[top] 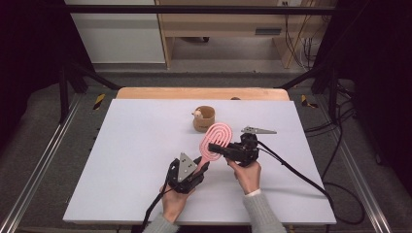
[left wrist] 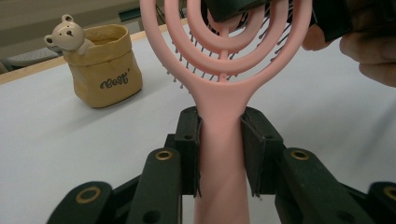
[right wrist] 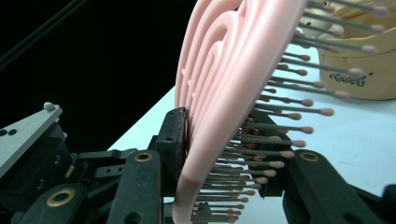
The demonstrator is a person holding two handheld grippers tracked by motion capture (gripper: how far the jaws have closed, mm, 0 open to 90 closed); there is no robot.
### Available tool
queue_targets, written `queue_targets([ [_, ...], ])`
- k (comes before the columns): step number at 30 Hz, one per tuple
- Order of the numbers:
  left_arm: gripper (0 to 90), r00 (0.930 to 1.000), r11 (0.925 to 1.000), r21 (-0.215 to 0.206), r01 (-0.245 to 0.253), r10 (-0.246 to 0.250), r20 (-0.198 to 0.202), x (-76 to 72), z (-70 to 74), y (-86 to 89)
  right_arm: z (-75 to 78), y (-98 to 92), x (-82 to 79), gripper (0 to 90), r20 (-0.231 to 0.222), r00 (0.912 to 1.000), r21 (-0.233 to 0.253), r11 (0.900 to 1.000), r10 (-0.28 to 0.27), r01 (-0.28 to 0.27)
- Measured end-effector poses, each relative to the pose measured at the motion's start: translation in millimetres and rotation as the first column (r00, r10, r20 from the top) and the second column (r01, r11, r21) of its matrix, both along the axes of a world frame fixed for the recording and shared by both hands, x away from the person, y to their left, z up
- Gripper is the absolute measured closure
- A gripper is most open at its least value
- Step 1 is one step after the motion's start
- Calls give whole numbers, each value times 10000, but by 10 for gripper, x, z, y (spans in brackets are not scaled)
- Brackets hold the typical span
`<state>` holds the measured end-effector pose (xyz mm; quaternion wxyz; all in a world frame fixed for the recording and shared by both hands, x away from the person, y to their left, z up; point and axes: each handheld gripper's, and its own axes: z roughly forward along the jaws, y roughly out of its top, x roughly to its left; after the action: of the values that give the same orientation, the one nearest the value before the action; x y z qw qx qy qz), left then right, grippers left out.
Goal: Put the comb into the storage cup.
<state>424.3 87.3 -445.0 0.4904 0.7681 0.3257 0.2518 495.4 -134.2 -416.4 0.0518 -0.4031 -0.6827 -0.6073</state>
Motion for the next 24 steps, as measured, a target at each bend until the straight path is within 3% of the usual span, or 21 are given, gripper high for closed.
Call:
queue_targets([
  [16,686,9998,9997,-178,186,-188,-92,16,23,-7,37,-19,-49,634,362,9991,74,9998,204,-207],
  [24,670,9993,9991,-262,342,-347,-171,32,58,-2,58,-34,-53,635,335,9993,78,9998,175,-178],
])
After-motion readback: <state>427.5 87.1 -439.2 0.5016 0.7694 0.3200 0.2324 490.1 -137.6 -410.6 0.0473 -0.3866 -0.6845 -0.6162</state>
